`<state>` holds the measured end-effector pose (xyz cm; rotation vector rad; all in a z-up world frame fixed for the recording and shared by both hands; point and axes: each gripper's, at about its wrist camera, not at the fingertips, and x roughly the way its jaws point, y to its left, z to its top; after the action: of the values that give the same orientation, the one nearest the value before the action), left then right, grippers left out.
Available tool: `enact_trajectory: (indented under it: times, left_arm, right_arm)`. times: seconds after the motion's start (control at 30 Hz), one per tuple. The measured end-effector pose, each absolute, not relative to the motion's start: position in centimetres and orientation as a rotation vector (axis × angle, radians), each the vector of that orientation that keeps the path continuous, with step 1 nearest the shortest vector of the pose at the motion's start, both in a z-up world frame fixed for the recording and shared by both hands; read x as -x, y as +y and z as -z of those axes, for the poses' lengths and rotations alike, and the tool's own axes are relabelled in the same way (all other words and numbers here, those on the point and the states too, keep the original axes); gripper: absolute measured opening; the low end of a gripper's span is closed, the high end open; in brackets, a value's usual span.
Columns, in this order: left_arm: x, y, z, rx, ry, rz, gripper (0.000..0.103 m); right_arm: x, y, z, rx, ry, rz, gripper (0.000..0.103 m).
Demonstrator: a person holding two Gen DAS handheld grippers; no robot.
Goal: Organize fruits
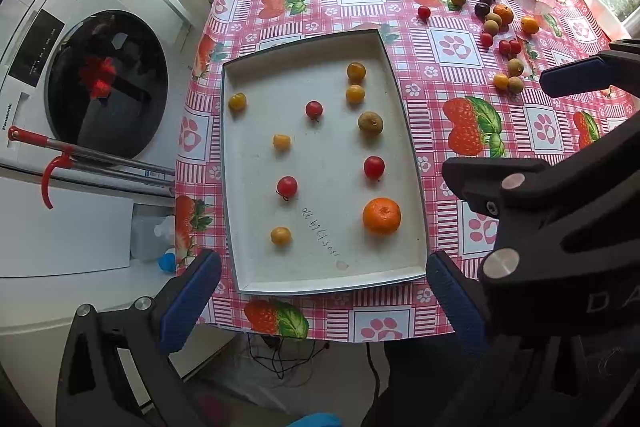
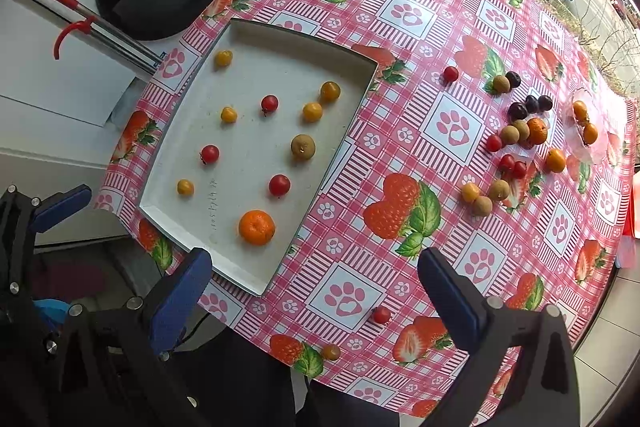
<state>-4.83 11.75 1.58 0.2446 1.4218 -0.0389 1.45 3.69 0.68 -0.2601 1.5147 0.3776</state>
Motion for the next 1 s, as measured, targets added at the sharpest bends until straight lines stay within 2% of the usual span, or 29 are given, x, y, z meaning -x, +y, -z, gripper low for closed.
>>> enact_trajectory:
  times: [1.0]
  left_arm:
    - [5.4, 12.6, -1.4, -0.202, 1.432, 0.048, 0.103]
  right_arm:
    - [-0.8, 4.9, -0.8, 0.306, 1.508, -0.408, 0.103]
